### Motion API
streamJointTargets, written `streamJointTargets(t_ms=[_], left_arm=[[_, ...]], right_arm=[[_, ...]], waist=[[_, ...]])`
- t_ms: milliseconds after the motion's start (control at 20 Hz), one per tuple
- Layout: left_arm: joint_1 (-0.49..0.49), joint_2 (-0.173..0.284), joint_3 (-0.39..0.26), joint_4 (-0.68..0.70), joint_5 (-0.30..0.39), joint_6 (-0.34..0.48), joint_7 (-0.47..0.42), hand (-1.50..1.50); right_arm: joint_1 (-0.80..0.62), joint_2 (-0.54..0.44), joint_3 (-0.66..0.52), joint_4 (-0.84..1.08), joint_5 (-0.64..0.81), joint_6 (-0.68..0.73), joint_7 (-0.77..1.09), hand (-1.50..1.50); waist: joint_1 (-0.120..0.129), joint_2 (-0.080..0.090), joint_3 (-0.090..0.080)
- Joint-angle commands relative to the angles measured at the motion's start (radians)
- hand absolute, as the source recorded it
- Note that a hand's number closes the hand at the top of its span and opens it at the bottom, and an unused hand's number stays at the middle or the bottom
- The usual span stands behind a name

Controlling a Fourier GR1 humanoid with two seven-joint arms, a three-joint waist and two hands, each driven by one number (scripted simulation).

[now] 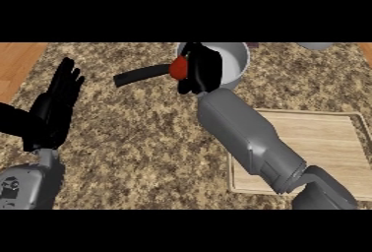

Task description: Pick the bell pepper from the tray and place it in the pot

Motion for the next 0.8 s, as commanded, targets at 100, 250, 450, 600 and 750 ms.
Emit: streamJointTargets(t_ms=[100, 250, 450, 600, 750], left_arm=[[-0.038, 0.013, 0.016, 0.018, 0.003, -0.006, 0.013, 0.00], [-0.088, -0.016, -0.031, 0.006, -0.035, 0.026, 0.037, 0.00], [-0.034, -0.010, -0.009, 0.018, -0.002, -0.008, 0.002, 0.00], [-0.041, 0.015, 0.009, 0.042, -0.009, -0.014, 0.006, 0.00], [-0.030, -0.001, 0.000, -0.002, -0.018, 0.015, 0.043, 0.00]], right_arm=[[0.073, 0.001, -0.104, -0.006, -0.196, 0.058, -0.221, -1.50], [0.085, 0.001, -0.157, -0.032, -0.289, 0.085, -0.330, -1.50], [0.109, 0.001, -0.270, -0.099, -0.408, 0.012, -0.506, -1.50], [0.126, 0.001, -0.361, -0.115, -0.501, 0.033, -0.635, -1.50], [0.141, 0.001, -0.440, -0.087, -0.580, 0.064, -0.736, -1.50]], waist=[[0.010, 0.007, 0.001], [0.019, 0.012, 0.003], [0.027, 0.013, 0.003], [0.004, 0.008, 0.003], [-0.010, -0.002, 0.003]])
